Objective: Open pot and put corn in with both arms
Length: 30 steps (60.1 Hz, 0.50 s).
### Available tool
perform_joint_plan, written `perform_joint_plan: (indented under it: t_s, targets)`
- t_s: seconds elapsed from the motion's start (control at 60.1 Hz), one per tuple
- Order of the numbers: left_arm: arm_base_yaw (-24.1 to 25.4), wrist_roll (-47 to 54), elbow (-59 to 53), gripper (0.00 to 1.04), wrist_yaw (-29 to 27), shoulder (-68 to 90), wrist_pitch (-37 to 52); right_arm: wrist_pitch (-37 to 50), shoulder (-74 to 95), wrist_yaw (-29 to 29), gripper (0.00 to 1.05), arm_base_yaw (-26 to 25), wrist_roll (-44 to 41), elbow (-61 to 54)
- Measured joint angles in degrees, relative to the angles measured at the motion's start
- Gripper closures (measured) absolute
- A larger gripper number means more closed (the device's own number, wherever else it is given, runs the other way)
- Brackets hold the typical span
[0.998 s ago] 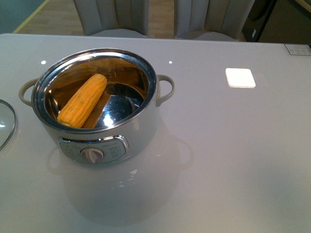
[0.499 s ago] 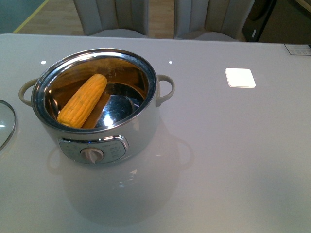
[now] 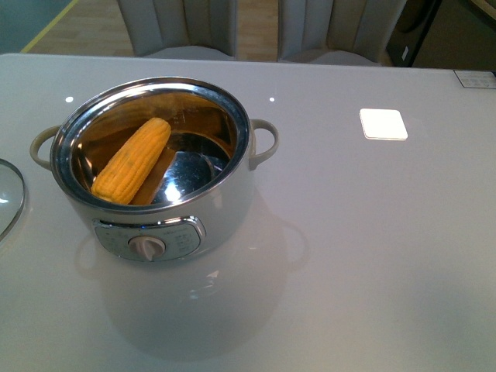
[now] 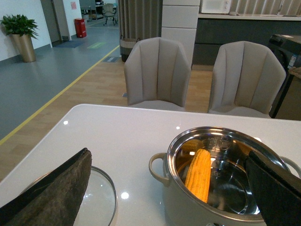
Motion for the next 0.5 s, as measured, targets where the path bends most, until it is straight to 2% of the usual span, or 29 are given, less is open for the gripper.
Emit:
perform_joint_plan:
  t_s: [0.399, 0.499]
  targets:
    - [0.00, 0.00, 0.00, 0.07, 0.02, 0.00, 0.00, 0.00, -0.02, 0.00, 0.09, 0.00, 0.02, 0.00]
    - [0.00, 0.00, 0.00, 0.07, 0.02, 0.00, 0.00, 0.00, -0.02, 0.00, 0.09, 0.00, 0.02, 0.00]
